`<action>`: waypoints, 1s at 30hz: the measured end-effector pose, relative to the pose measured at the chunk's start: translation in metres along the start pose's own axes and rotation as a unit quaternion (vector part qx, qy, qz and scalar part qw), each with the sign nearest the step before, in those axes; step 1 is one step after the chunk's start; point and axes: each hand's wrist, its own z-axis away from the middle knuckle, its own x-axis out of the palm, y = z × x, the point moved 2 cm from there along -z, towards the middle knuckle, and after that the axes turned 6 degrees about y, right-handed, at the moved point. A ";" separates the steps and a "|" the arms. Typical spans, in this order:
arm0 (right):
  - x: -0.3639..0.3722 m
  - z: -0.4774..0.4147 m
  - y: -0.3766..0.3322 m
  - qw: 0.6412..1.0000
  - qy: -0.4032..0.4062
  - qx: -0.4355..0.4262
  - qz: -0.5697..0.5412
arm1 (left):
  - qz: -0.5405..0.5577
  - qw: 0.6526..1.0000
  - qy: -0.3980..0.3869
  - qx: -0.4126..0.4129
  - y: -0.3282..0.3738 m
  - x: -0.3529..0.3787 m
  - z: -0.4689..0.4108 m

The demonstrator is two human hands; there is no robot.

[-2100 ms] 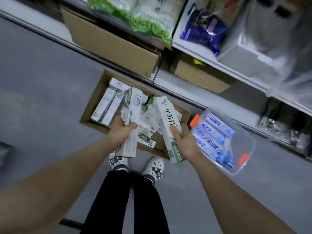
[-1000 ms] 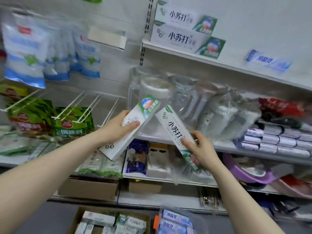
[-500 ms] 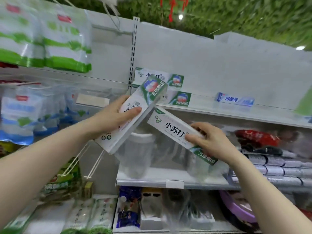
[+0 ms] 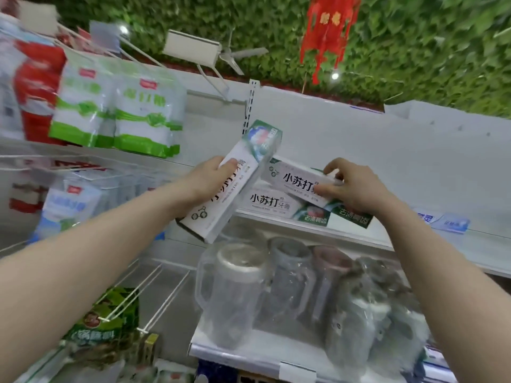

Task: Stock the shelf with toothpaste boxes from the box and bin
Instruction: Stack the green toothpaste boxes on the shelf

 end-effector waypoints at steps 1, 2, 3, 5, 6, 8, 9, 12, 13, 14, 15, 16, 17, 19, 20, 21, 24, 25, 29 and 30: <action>0.003 -0.010 0.000 1.000 -0.011 -0.005 0.015 | -0.006 1.000 0.003 -0.009 -0.005 0.001 0.000; 0.006 -0.019 -0.002 0.999 -0.021 -0.010 0.024 | -0.013 1.000 0.005 -0.013 -0.010 0.002 -0.001; 0.010 -0.028 -0.003 0.999 -0.026 -0.013 0.029 | -0.022 1.000 0.006 -0.015 -0.015 0.003 -0.001; 0.018 -0.044 -0.008 0.999 -0.029 -0.019 0.028 | -0.038 0.999 0.004 -0.011 -0.023 0.000 0.001; 0.021 -0.050 -0.011 0.999 -0.026 -0.022 0.027 | -0.039 0.999 0.003 -0.007 -0.025 -0.001 0.001; 0.030 -0.060 -0.017 0.998 -0.020 -0.032 0.044 | -0.041 0.999 0.005 0.004 -0.029 -0.002 0.000; 0.035 -0.063 -0.019 0.997 -0.018 -0.036 0.059 | -0.047 0.999 0.007 0.011 -0.030 -0.001 0.001; 0.047 -0.062 -0.022 0.995 -0.013 -0.043 0.091 | -0.073 0.997 0.010 0.029 -0.034 0.001 0.004; 0.050 -0.059 -0.023 0.994 0.000 -0.055 0.095 | -0.081 0.996 0.003 0.033 -0.036 0.001 0.005; 0.052 -0.053 -0.023 0.994 0.027 -0.070 0.085 | -0.088 0.995 -0.005 0.037 -0.037 0.002 0.007; 0.052 -0.045 -0.024 0.993 0.072 -0.074 0.049 | -0.096 0.994 -0.013 0.041 -0.039 0.003 0.008; 0.051 -0.035 -0.024 0.990 0.128 -0.063 -0.005 | -0.102 0.993 -0.022 0.046 -0.040 0.005 0.009; 0.051 -0.023 -0.024 0.979 0.185 -0.044 -0.069 | -0.110 0.992 -0.033 0.059 -0.040 0.008 0.011; 0.053 0.003 -0.027 0.954 0.223 -0.009 -0.200 | -0.128 0.986 -0.054 0.087 -0.038 0.014 0.016; 0.054 0.014 -0.030 0.945 0.202 0.010 -0.258 | -0.135 0.984 -0.066 0.095 -0.037 0.016 0.017; 0.056 0.027 -0.032 0.940 0.169 0.029 -0.295 | -0.140 0.981 -0.081 0.106 -0.035 0.020 0.020; 0.059 0.050 -0.035 0.942 0.073 0.028 -0.326 | -0.162 0.971 -0.110 0.138 -0.029 0.027 0.023; 0.058 0.057 -0.034 0.939 0.053 0.022 -0.338 | -0.174 0.966 -0.122 0.148 -0.025 0.030 0.024; 0.049 0.072 -0.014 0.916 -0.001 0.054 -0.398 | -0.195 0.955 -0.151 0.167 -0.016 0.035 0.022; 0.048 0.077 -0.008 0.910 -0.020 0.065 -0.408 | -0.203 0.951 -0.160 0.169 -0.014 0.036 0.022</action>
